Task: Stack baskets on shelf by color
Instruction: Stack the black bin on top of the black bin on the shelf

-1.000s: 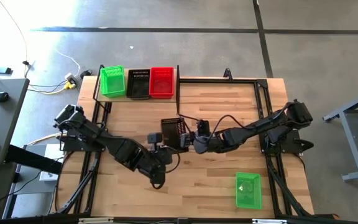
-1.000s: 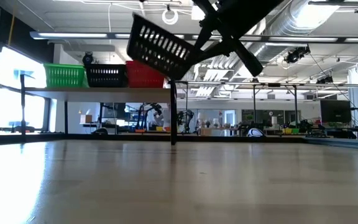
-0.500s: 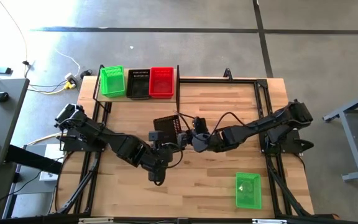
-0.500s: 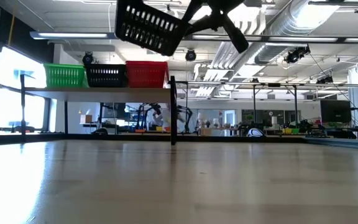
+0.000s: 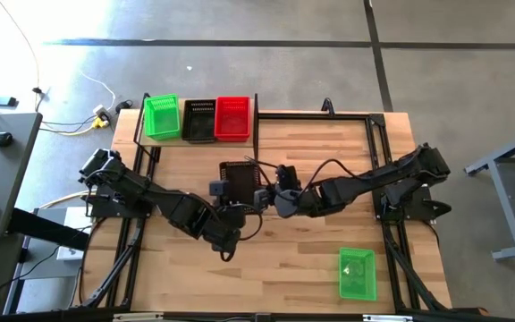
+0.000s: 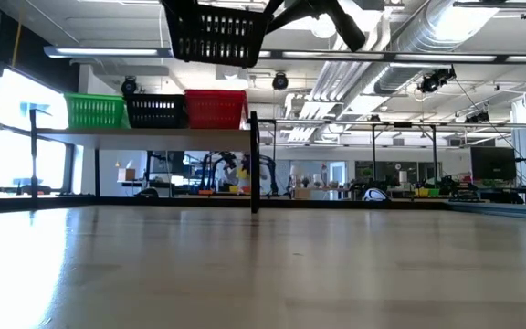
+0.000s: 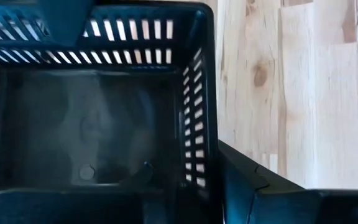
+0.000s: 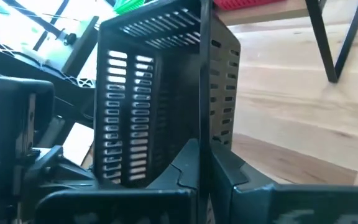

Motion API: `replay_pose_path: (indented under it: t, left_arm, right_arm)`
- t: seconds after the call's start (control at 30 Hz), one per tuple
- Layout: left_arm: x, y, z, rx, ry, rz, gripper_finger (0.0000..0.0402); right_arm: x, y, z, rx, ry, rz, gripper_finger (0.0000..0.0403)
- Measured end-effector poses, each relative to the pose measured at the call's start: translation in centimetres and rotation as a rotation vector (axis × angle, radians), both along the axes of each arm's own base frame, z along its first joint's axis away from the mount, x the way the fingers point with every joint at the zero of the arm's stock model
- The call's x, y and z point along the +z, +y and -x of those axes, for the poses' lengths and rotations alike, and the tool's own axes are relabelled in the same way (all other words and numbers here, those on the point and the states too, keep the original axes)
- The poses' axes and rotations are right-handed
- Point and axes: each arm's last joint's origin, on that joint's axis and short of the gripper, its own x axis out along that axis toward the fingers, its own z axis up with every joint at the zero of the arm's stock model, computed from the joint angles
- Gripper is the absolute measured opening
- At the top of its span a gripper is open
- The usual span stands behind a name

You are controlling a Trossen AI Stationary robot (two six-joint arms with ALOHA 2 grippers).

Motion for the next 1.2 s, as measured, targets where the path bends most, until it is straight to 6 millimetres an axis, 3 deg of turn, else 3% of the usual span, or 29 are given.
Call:
replay_pose_path:
  t: [0.37,0.67,1.03,1.2]
  left_arm:
    - [0.0,0.0,0.0,-0.054,0.028,-0.043,0.0007]
    - [0.0,0.0,0.0,-0.098,0.054,-0.044,0.0004]
    - [-0.2,0.3,0.8,-0.158,0.180,-0.088,0.0001]
    - [-0.2,0.5,1.3,-0.194,0.246,-0.116,0.0001]
  right_arm:
    - [-0.2,0.2,0.1,0.010,0.009,-0.014,0.0000]
    - [-0.2,-0.3,0.0,0.030,0.044,0.064,0.0005]
    - [0.0,-2.6,-0.4,0.039,0.059,0.053,0.0144]
    - [0.9,-3.3,-0.1,0.070,0.062,0.084,0.0182]
